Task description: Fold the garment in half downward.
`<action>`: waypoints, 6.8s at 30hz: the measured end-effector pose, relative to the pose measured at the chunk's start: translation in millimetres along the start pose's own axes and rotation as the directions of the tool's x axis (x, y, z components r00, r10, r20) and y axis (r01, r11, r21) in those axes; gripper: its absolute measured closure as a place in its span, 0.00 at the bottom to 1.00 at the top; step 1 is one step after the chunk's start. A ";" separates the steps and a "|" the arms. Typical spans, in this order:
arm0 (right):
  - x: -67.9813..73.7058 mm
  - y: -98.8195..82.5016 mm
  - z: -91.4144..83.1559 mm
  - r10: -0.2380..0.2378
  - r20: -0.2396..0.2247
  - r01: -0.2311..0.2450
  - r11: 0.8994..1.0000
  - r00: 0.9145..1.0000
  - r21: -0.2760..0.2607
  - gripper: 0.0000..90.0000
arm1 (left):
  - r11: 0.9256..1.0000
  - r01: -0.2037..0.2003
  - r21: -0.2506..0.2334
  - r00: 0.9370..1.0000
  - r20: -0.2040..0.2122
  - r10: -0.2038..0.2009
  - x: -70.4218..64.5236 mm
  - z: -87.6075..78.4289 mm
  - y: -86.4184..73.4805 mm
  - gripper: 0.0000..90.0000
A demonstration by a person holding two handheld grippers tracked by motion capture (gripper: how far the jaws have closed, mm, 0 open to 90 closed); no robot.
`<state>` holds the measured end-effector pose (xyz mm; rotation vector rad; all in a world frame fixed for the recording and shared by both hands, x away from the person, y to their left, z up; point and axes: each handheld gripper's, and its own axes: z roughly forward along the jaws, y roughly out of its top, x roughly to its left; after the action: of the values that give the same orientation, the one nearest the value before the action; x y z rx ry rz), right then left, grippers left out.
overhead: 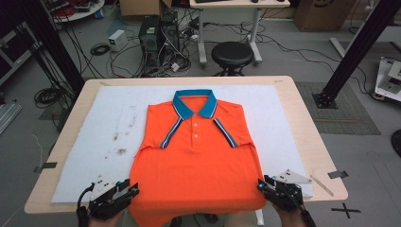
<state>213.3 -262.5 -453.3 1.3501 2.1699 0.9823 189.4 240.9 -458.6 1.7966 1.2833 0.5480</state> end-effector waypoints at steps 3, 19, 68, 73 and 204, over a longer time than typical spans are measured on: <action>0.6 2.2 0.0 -0.012 -0.019 0.012 1.000 1.000 0.009 0.98 | 0.999 -0.034 -0.007 0.998 -0.059 0.034 -1.1 -0.1 -1.8 0.94; 0.4 -8.6 -18.5 -0.053 -0.068 0.053 0.999 0.996 0.001 0.97 | 0.999 -0.042 0.019 0.999 0.018 0.041 6.1 -16.0 -4.2 0.97; -93.9 169.3 161.9 0.032 0.016 -0.032 0.999 0.999 0.015 0.38 | 0.999 -0.044 -0.016 0.992 0.114 0.046 119.4 182.1 154.8 0.41; -94.0 173.7 180.2 0.032 0.006 -0.032 0.999 0.999 0.042 0.49 | 0.995 -0.066 0.074 0.994 0.091 0.059 116.2 193.9 157.7 0.46; -100.5 152.9 143.7 0.016 -0.043 -0.019 0.997 0.999 -0.078 0.92 | 0.981 0.178 -0.081 0.945 0.293 -0.147 121.4 164.0 144.6 0.97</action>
<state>445.5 -257.7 -439.7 1.3257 2.1301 1.0998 437.1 272.5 -443.9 1.5968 1.1654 0.2477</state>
